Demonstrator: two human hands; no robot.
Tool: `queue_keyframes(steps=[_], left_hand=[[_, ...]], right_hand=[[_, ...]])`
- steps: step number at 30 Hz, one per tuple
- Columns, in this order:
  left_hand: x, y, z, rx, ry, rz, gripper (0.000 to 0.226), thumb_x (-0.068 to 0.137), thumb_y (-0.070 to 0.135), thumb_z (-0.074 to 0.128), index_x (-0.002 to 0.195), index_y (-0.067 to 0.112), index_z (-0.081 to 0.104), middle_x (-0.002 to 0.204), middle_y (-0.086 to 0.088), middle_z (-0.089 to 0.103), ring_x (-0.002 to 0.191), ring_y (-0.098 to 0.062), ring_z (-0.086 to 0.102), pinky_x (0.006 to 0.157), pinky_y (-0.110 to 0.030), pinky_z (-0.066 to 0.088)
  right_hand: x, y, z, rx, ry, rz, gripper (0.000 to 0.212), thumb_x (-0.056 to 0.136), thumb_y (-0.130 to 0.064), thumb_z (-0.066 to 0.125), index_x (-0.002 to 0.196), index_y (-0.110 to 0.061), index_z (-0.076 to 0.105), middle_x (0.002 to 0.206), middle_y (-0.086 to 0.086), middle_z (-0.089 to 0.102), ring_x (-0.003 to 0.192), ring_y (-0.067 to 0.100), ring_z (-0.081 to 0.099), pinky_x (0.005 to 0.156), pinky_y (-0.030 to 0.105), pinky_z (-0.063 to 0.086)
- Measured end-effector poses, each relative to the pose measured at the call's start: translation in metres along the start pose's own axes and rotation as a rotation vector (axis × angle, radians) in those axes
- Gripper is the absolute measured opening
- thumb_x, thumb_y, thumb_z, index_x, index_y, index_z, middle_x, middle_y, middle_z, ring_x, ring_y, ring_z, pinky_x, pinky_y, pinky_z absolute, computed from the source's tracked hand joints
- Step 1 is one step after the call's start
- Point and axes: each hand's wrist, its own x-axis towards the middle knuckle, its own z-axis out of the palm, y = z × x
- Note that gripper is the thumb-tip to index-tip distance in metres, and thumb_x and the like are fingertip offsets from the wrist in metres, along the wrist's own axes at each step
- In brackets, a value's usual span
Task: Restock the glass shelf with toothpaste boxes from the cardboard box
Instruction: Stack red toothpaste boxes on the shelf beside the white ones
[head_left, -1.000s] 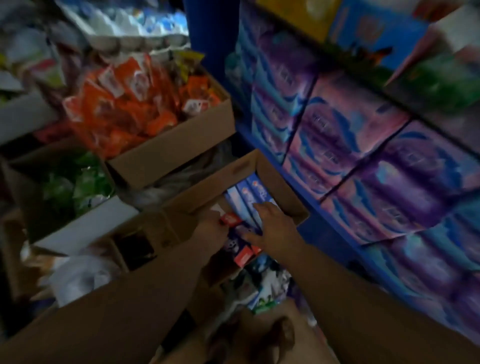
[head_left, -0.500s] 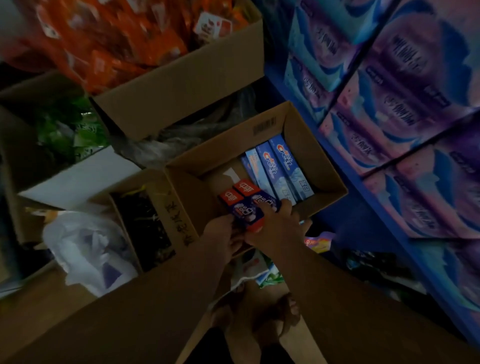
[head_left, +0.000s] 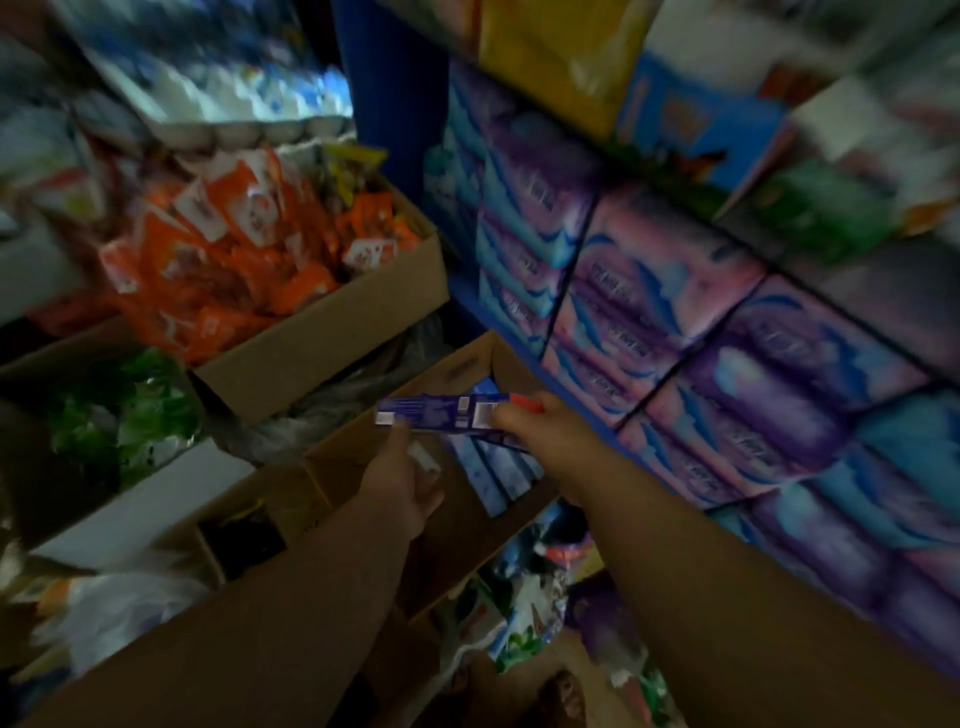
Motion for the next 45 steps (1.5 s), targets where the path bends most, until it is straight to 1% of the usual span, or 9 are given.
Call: queue_keyframes(steps=[6,9,18,23,27,30,34,38,45], left_hand=[[-0.086,0.098,0.045,-0.2,-0.382,0.272,0.066,0.083,0.072,0.043,0.113,0.018,0.065,0.112,-0.011,0.067,0.103,-0.034,0.063,0.094,-0.055,0.048],[-0.134,0.148,0.072,-0.173,-0.474,0.451,0.082,0.069,0.082,0.049,0.127,0.026,0.059,0.125,-0.004,0.065,0.117,-0.026,0.059,0.098,-0.047,0.046],[-0.349,0.211,0.165,-0.271,-0.868,0.879,0.037,0.095,0.054,0.038,0.093,0.024,0.061,0.071,0.009,0.074,0.068,-0.005,0.07,0.077,-0.024,0.056],[-0.434,0.205,0.215,-0.145,-1.137,1.053,0.037,0.097,0.051,0.037,0.11,0.026,0.062,0.088,0.01,0.074,0.078,-0.003,0.07,0.065,-0.02,0.054],[-0.474,0.2,0.263,-0.014,-1.216,1.169,0.023,0.1,0.04,0.034,0.109,0.029,0.052,0.085,0.013,0.062,0.08,0.001,0.06,0.084,-0.025,0.041],[-0.49,0.198,0.291,0.139,-1.219,1.211,0.034,0.101,0.035,0.035,0.128,0.02,0.048,0.099,0.006,0.063,0.068,0.007,0.064,0.058,-0.008,0.049],[-0.493,0.197,0.323,0.348,-1.124,1.244,0.076,0.082,0.063,0.054,0.143,0.021,0.034,0.134,-0.006,0.056,0.107,-0.017,0.063,0.088,-0.031,0.05],[-0.488,0.193,0.343,0.5,-1.057,1.285,0.049,0.091,0.056,0.048,0.131,0.028,0.046,0.12,-0.003,0.063,0.091,-0.02,0.068,0.069,-0.031,0.055],[-0.47,0.194,0.364,0.726,-0.762,1.392,0.038,0.091,0.054,0.049,0.116,0.028,0.055,0.112,-0.005,0.066,0.097,-0.026,0.064,0.093,-0.043,0.05]], right_hand=[[-0.089,-0.104,-0.059,0.079,0.126,-0.26,0.022,0.08,-0.037,0.069,0.085,-0.02,0.057,0.067,-0.005,0.057,0.055,0.002,0.055,0.051,0.02,0.044],[-0.142,-0.152,-0.087,0.018,0.198,-0.392,0.03,0.074,-0.048,0.066,0.09,-0.025,0.056,0.075,-0.006,0.053,0.059,0.003,0.051,0.057,0.019,0.039],[-0.325,-0.235,-0.169,0.011,0.634,-0.781,0.064,0.058,-0.063,0.061,0.113,-0.03,0.053,0.116,0.001,0.058,0.103,0.02,0.059,0.091,0.042,0.051],[-0.408,-0.241,-0.232,0.151,0.994,-0.954,0.061,0.049,-0.073,0.058,0.1,-0.039,0.052,0.121,0.004,0.057,0.11,0.027,0.058,0.096,0.054,0.046],[-0.455,-0.231,-0.273,0.257,1.112,-0.986,0.061,0.053,-0.068,0.052,0.1,-0.03,0.057,0.116,0.008,0.061,0.101,0.026,0.061,0.094,0.051,0.049],[-0.464,-0.221,-0.3,0.281,1.051,-0.997,0.063,0.066,-0.058,0.05,0.116,-0.018,0.054,0.113,0.012,0.063,0.091,0.024,0.064,0.087,0.047,0.052],[-0.455,-0.215,-0.337,0.348,1.062,-0.953,0.055,0.08,-0.046,0.047,0.123,-0.011,0.049,0.115,0.019,0.061,0.088,0.027,0.062,0.073,0.04,0.052],[-0.439,-0.206,-0.369,0.308,1.063,-0.895,0.036,0.095,-0.036,0.04,0.124,-0.014,0.043,0.11,0.015,0.062,0.089,0.027,0.062,0.07,0.038,0.048],[-0.402,-0.198,-0.404,0.307,0.967,-0.836,0.035,0.096,-0.021,0.047,0.13,-0.031,0.044,0.111,0.01,0.063,0.074,0.022,0.073,0.061,0.032,0.055]])
